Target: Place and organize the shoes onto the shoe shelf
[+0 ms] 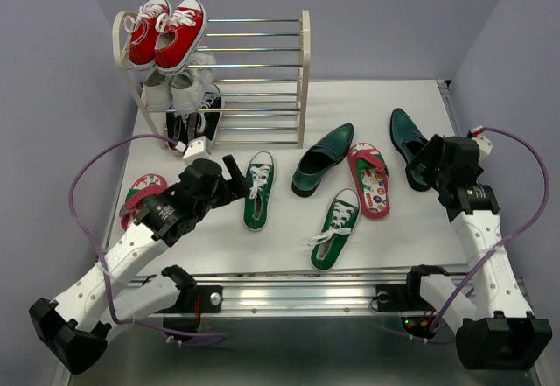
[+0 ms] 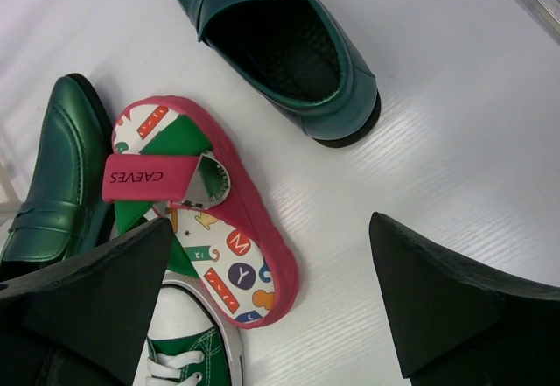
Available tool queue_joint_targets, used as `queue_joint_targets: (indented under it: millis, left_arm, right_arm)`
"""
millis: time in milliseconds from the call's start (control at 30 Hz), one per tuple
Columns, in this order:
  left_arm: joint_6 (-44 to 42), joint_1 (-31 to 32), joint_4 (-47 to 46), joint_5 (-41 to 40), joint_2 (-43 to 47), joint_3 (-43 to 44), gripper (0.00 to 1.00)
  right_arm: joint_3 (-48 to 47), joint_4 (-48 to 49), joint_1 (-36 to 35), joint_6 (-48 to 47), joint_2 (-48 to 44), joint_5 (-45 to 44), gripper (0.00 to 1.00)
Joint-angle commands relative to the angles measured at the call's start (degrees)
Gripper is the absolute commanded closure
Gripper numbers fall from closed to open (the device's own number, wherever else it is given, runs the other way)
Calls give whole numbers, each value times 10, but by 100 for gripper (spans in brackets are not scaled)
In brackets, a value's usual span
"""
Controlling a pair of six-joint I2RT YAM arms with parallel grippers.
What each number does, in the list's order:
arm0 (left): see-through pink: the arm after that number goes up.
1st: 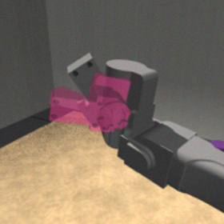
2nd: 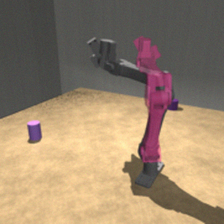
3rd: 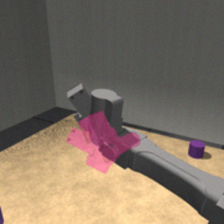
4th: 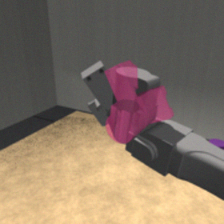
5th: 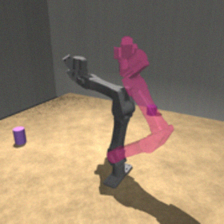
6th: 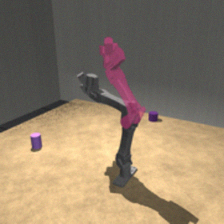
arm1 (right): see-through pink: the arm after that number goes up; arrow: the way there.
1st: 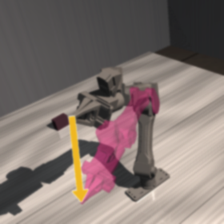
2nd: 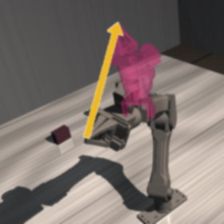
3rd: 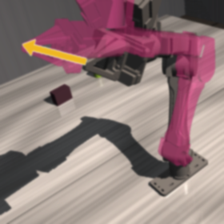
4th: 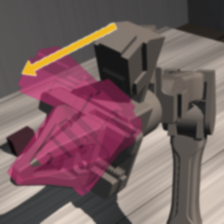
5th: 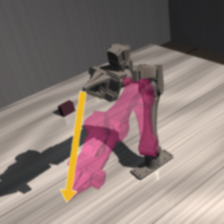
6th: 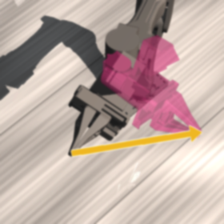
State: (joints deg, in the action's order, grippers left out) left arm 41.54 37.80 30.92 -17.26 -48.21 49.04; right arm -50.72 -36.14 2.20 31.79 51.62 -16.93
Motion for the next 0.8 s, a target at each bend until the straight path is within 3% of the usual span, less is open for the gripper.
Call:
queue_joint_targets:
  millis: [0,267,400,600,767]
  left_arm:
    - [15,2,-14,42,-9,-35,1]
    - [37,2,-16,82,-77,-76,1]
    - [21,2,-51,111,-124,-82,10]
    - [3,3,-60,125,-188,-83,11]
    - [14,3,-37,87,-210,-81,19]
  right_arm:
    - [4,31,3,2,-1,5,0]
    - [8,30,3,-3,18,9,0]
    - [10,30,3,-3,19,6,0]
    - [14,29,3,-2,23,1,0]
    - [15,29,3,-2,24,-1,0]
